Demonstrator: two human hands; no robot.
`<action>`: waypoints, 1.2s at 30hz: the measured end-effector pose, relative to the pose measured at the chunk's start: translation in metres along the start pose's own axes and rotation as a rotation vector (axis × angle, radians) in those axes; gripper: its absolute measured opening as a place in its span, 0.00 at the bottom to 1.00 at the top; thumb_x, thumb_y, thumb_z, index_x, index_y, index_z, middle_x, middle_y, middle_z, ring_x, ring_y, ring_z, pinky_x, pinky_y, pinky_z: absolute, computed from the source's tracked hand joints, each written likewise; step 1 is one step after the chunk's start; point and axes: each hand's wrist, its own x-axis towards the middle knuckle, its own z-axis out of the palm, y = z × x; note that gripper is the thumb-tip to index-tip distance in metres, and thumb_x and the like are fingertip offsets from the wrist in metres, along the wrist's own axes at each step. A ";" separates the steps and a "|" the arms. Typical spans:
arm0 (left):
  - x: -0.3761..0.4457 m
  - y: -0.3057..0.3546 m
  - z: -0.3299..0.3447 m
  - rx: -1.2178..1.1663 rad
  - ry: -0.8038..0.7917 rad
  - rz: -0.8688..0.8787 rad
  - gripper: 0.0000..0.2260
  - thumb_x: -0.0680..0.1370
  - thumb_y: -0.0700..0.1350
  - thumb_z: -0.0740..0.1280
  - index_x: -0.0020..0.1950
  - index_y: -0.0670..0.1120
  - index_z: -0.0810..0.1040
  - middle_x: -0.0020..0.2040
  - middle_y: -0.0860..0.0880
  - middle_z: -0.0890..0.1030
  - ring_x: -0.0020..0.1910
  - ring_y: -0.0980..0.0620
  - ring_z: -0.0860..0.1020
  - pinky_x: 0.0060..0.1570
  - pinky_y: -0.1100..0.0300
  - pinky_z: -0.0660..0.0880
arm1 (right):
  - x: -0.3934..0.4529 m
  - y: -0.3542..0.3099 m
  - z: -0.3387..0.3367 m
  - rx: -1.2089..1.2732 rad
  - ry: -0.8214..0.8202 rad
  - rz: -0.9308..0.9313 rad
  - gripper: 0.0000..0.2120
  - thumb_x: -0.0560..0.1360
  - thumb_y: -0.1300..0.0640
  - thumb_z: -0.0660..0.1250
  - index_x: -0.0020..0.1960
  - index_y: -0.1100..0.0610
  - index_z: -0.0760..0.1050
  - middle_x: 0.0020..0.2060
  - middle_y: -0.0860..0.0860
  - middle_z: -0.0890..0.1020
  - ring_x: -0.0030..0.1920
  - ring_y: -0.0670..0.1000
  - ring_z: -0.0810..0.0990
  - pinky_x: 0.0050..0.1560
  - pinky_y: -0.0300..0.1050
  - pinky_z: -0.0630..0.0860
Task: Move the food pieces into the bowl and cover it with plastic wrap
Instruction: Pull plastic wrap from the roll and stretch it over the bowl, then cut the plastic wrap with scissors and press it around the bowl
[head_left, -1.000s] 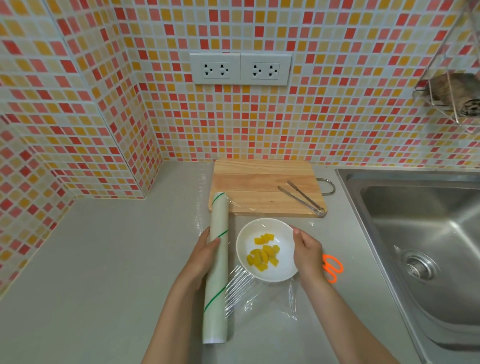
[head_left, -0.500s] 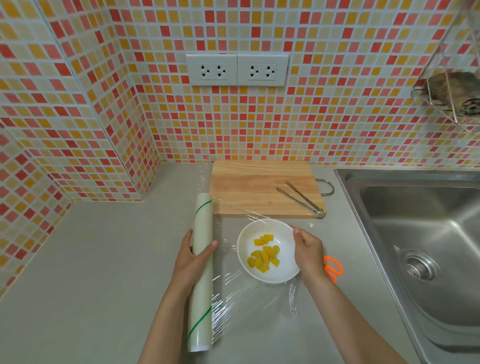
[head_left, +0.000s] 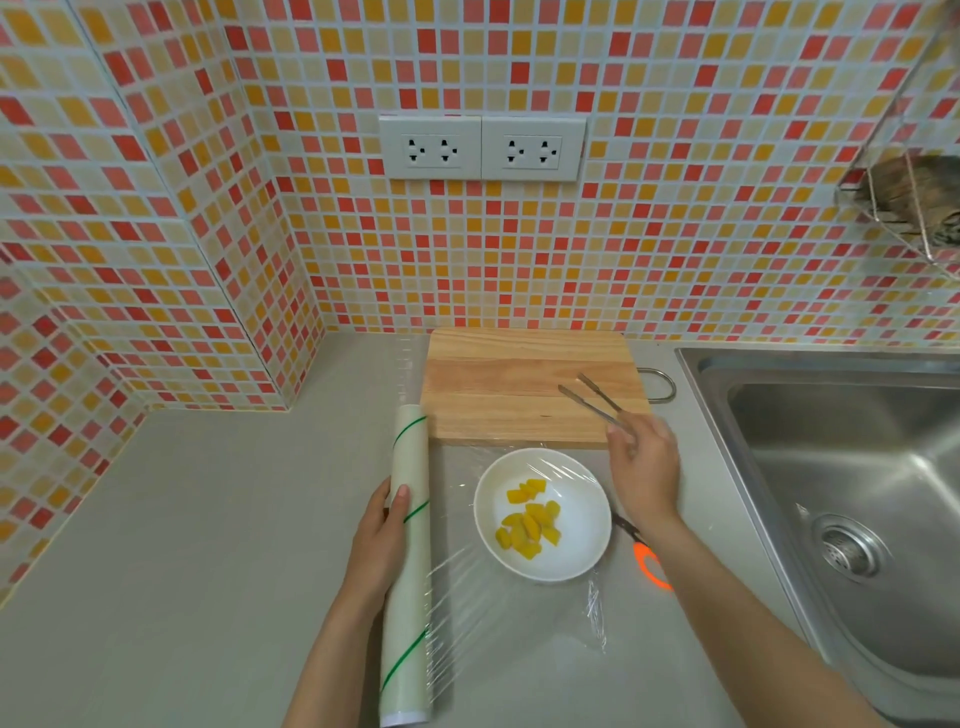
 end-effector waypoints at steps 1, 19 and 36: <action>0.000 0.000 0.000 -0.016 -0.002 -0.005 0.20 0.80 0.54 0.58 0.71 0.52 0.67 0.63 0.55 0.73 0.62 0.53 0.72 0.65 0.55 0.67 | 0.013 0.001 0.000 -0.116 -0.019 -0.033 0.15 0.76 0.59 0.64 0.61 0.64 0.74 0.57 0.62 0.77 0.58 0.61 0.73 0.59 0.52 0.69; 0.005 -0.009 0.000 -0.033 0.038 -0.008 0.20 0.80 0.53 0.58 0.70 0.49 0.69 0.66 0.49 0.75 0.64 0.50 0.73 0.66 0.53 0.67 | -0.048 0.028 -0.037 -0.510 -0.236 -0.057 0.12 0.73 0.58 0.67 0.56 0.60 0.77 0.49 0.59 0.76 0.52 0.61 0.75 0.53 0.54 0.69; 0.003 -0.009 -0.001 -0.080 0.028 -0.005 0.21 0.80 0.54 0.58 0.71 0.47 0.69 0.66 0.48 0.75 0.63 0.50 0.73 0.62 0.56 0.68 | -0.081 0.043 -0.089 -0.082 -0.565 0.365 0.18 0.73 0.65 0.65 0.62 0.61 0.71 0.33 0.57 0.81 0.35 0.55 0.78 0.37 0.44 0.73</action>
